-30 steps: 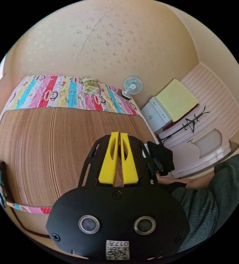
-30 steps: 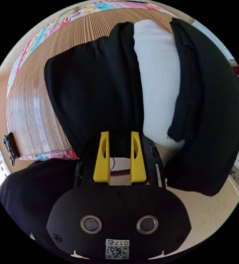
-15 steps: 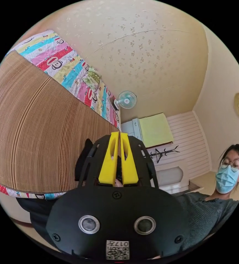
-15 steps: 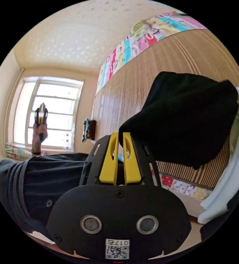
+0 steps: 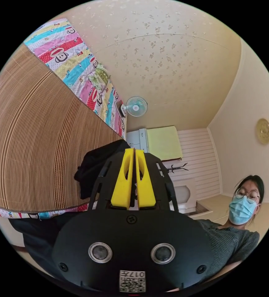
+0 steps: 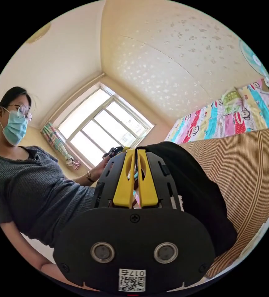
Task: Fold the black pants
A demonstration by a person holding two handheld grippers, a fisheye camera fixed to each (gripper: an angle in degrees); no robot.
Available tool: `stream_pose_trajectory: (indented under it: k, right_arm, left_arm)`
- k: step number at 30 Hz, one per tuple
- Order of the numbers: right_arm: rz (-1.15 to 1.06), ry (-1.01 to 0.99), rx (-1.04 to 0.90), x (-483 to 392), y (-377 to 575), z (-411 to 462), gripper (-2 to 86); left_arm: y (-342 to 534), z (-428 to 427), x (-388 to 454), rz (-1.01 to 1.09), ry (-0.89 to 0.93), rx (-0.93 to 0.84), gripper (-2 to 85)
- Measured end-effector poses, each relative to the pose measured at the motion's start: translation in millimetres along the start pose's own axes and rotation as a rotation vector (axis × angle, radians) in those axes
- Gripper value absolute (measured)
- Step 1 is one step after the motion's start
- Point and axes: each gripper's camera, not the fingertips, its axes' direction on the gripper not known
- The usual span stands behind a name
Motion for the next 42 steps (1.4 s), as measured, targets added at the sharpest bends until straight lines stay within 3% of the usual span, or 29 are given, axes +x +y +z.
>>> stream_pose_trajectory:
  k: [3, 8, 13, 16, 24, 26, 28, 35, 37, 42]
  right_arm:
    - [0.127, 0.079, -0.24, 38.0, -11.9, 45.7, 2.2]
    - [0.385, 0.282, -0.182, 102.9, 37.0, 26.4, 3.5]
    - [0.818, 0.645, -0.289, 193.6, 152.2, -3.2, 7.7]
    - [1.016, 0.729, -0.316, 231.6, 211.7, -4.2, 11.3]
    - [1.343, 0.419, -0.11, 290.5, 306.8, 36.8, 15.1]
    - [1.247, 0.305, -0.046, 282.6, 301.3, 42.3, 12.7]
    - [0.991, 0.103, 0.075, 250.9, 271.8, 45.2, 9.3]
    - [0.515, -0.148, 0.156, 144.8, 158.8, 70.2, 3.5]
    - [0.408, -0.303, 0.219, 104.5, 128.6, 84.7, 2.9]
    - [0.205, -0.27, 0.072, -4.4, 82.8, 157.5, 2.7]
  left_arm:
    - [-4.5, -0.5, -7.7, -0.003, 0.003, 0.0, -1.0]
    - [-1.1, -12.2, -26.0, -0.013, -0.013, 0.035, -1.0]
    - [12.4, -18.8, -60.2, -0.064, -0.044, 0.076, -1.0]
    - [20.4, -7.4, -79.0, -0.083, -0.056, 0.065, -0.9]
    - [37.6, 59.9, -106.8, -0.024, -0.117, -0.05, 3.3]
    - [46.0, 72.4, -114.3, -0.022, -0.121, -0.066, 4.7]
    - [57.1, 82.5, -120.5, -0.003, -0.113, -0.073, 6.0]
    - [109.4, 131.8, -138.5, 0.171, -0.164, -0.215, 9.5]
    - [125.4, 149.7, -132.8, 0.268, -0.179, -0.288, 10.8]
    - [191.0, 162.0, -86.9, 0.63, -0.3, -0.274, 17.7]
